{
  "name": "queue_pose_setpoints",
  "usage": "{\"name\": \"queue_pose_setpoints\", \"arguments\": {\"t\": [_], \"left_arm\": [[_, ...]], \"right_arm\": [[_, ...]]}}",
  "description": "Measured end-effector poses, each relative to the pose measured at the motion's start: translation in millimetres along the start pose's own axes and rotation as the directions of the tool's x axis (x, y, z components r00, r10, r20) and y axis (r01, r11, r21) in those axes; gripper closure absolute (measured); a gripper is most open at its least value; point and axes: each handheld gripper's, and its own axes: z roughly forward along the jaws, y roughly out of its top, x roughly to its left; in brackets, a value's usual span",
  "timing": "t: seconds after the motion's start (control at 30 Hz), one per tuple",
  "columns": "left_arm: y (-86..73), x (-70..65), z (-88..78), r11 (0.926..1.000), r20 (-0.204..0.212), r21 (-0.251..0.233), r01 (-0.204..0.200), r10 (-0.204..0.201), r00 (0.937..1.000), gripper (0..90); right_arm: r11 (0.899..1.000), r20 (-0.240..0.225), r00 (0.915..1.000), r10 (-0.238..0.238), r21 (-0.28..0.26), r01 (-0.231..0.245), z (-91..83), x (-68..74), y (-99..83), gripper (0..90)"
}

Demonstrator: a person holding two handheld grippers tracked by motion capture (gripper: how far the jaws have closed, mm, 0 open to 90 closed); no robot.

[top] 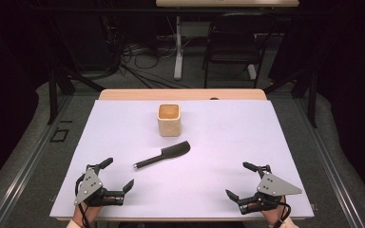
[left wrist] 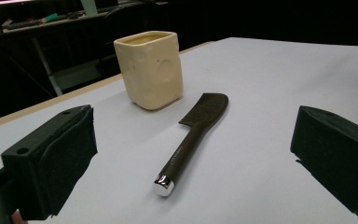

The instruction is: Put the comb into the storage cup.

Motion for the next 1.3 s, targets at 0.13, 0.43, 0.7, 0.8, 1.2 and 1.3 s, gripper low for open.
{"name": "queue_pose_setpoints", "arguments": {"t": [0.13, 0.43, 0.7, 0.8, 1.2, 1.3], "left_arm": [[-0.3, -0.1, -0.1, 0.9999, 0.004, 0.01, -0.001, 0.001, 1.0, 0.2], [2.2, 3.1, 0.7, 0.9978, 0.0, 0.062, -0.023, 0.023, 0.9997, 0.3], [10.6, 3.9, 5.4, 0.9936, 0.019, 0.101, -0.05, 0.049, 0.9986, 0.1], [13.5, 4.9, 7.6, 0.9919, 0.013, 0.118, -0.046, 0.045, 0.9989, 0.1], [23.3, 10.4, 19.4, 0.9806, -0.011, 0.188, -0.057, 0.061, 0.9981, 0.3], [24.9, 12.0, 23.2, 0.9783, -0.017, 0.2, -0.053, 0.058, 0.9982, 0.2]], "right_arm": [[1.0, -0.003, 1.0, 0.002, 0.004, -0.002, 0.2, 1.4, 0.2, 0.0], [1.0, -0.003, 1.0, -0.008, 0.017, 0.008, 2.5, 0.9, -1.0, 0.0], [1.0, -0.003, 0.9999, -0.01, 0.021, 0.01, 3.2, -0.5, -1.8, 0.0], [1.0, -0.004, 0.9999, -0.01, 0.022, 0.01, 3.1, -0.8, -2.1, 0.0], [1.0, -0.007, 1.0, -0.006, 0.024, 0.006, 3.9, -1.2, -2.7, 0.0], [1.0, -0.007, 1.0, -0.002, 0.028, 0.002, 3.9, -1.5, -3.2, 0.0]]}}
